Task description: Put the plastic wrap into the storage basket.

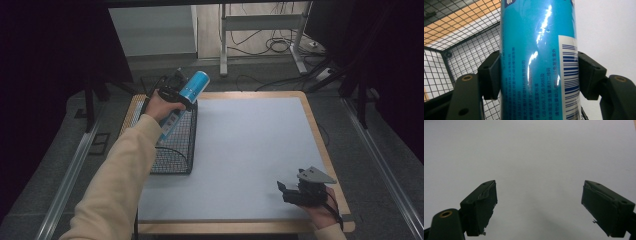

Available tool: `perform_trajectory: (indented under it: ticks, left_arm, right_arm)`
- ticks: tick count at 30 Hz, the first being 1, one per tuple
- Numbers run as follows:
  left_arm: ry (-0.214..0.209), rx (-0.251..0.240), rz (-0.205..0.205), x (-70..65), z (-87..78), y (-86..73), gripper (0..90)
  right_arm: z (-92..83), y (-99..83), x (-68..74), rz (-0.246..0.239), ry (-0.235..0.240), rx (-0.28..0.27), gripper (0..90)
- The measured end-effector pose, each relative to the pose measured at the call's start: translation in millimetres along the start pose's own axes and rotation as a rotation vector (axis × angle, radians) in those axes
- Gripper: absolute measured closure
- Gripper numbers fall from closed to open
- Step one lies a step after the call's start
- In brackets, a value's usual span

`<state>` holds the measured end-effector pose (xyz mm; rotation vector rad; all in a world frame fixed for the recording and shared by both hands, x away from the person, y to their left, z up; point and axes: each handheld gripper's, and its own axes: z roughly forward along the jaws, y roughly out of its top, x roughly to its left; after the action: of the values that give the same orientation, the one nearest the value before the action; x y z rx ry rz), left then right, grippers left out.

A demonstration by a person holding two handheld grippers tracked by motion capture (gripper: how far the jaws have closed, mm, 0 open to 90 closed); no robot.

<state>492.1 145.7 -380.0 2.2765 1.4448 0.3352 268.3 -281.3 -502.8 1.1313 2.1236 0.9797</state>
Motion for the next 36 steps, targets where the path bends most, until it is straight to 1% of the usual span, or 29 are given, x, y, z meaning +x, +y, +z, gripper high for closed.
perform_trajectory:
  ticks: [6,9,13,15,16,19,24,28,32,36]
  left_arm:
    - [0.004,0.004,0.0,2.7,4.0,-1.7,31.4]
    - [0.017,0.01,0.0,5.1,8.6,-2.5,31.4]
    - [0.03,0.033,0.002,8.1,18.5,-3.9,31.4]
    - [0.039,0.043,0.011,9.1,23.9,-4.7,31.4]
    - [0.05,0.043,0.018,8.4,25.7,-5.1,31.4]
    - [0.047,0.054,0.022,9.2,30.1,-5.6,31.4]
    - [0.072,0.065,0.031,9.0,36.2,-8.5,31.4]
    - [0.109,0.083,0.056,7.8,41.2,-10.3,31.4]
    - [0.105,0.09,0.051,8.5,45.7,-10.9,31.4]
    - [0.116,0.108,0.063,8.2,51.2,-11.6,31.3]
  right_arm:
    - [-0.2,-0.6,-1.0,0.004,-0.005,0.003,13.5]
    - [0.0,-0.5,-0.5,0.003,-0.005,0.004,13.5]
    - [0.0,-0.5,0.2,0.0,-0.004,0.004,13.5]
    - [0.1,-0.7,-0.2,0.001,-0.004,0.004,13.5]
    - [0.2,-0.8,-0.5,0.002,-0.004,0.005,13.5]
    - [-0.1,-0.9,-1.4,0.004,-0.004,0.003,13.5]
    - [-0.1,-0.9,-0.9,0.0,-0.004,0.004,13.5]
    - [0.0,-0.8,-0.5,0.001,-0.005,0.005,13.5]
    - [0.0,-0.9,-0.6,-0.002,-0.006,0.006,13.5]
    - [0.3,-0.9,-0.7,-0.001,-0.006,0.007,13.5]
